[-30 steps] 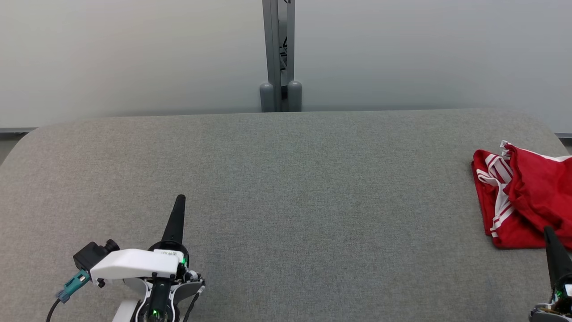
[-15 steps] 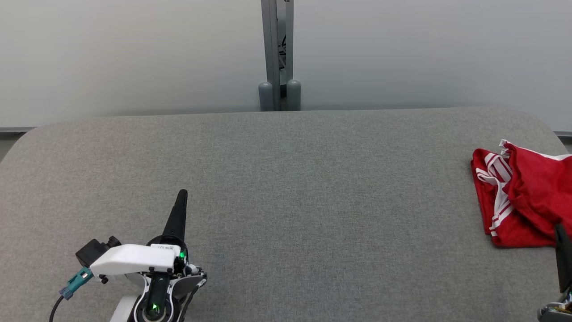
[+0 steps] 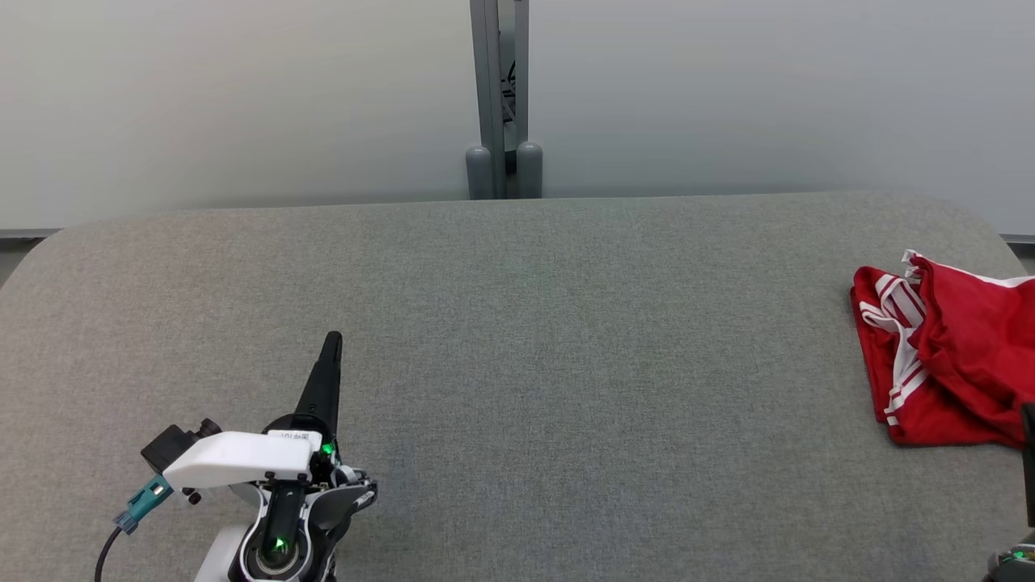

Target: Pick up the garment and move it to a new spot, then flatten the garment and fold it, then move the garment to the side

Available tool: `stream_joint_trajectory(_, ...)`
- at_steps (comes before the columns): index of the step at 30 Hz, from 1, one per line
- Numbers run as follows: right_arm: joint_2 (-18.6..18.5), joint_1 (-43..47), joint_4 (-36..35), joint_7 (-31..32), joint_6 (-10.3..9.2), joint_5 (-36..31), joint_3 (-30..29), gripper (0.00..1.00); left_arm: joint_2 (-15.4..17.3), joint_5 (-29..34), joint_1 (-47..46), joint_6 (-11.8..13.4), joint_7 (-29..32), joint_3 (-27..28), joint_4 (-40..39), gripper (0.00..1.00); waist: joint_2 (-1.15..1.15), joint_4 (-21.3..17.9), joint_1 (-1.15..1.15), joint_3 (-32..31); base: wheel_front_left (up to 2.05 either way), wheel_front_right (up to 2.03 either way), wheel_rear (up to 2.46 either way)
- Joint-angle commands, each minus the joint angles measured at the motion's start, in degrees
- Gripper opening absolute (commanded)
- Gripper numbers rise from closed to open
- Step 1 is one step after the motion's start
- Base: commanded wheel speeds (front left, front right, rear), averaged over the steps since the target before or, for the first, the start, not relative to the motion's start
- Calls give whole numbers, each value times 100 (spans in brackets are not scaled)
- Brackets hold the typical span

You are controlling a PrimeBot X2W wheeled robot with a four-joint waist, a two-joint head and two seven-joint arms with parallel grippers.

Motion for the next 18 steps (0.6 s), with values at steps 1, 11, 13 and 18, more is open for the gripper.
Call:
stream_joint_trajectory(1, -60, -56, -45, 36, 4, 115, -61, 0, 29, -114, -126, -55, 30, -2, 7, 0, 0, -1, 0, 2, 0, 0, 0)
stream_joint_trajectory(11, -61, -59, -53, 93, 4, 252, -94, 0, 30, -214, -122, -58, 43, -14, 17, 0, 0, -7, 0, 8, 0, 0, 0)
stream_joint_trajectory(13, -61, -59, -53, 92, 4, 252, -93, 0, 30, -214, -122, -58, 43, -13, 16, 0, 0, -7, 0, 8, 0, 0, 0)
stream_joint_trajectory(18, -61, -59, -53, 93, 4, 252, -94, 0, 30, -214, -122, -58, 43, -13, 16, 0, 0, -7, 0, 8, 0, 0, 0)
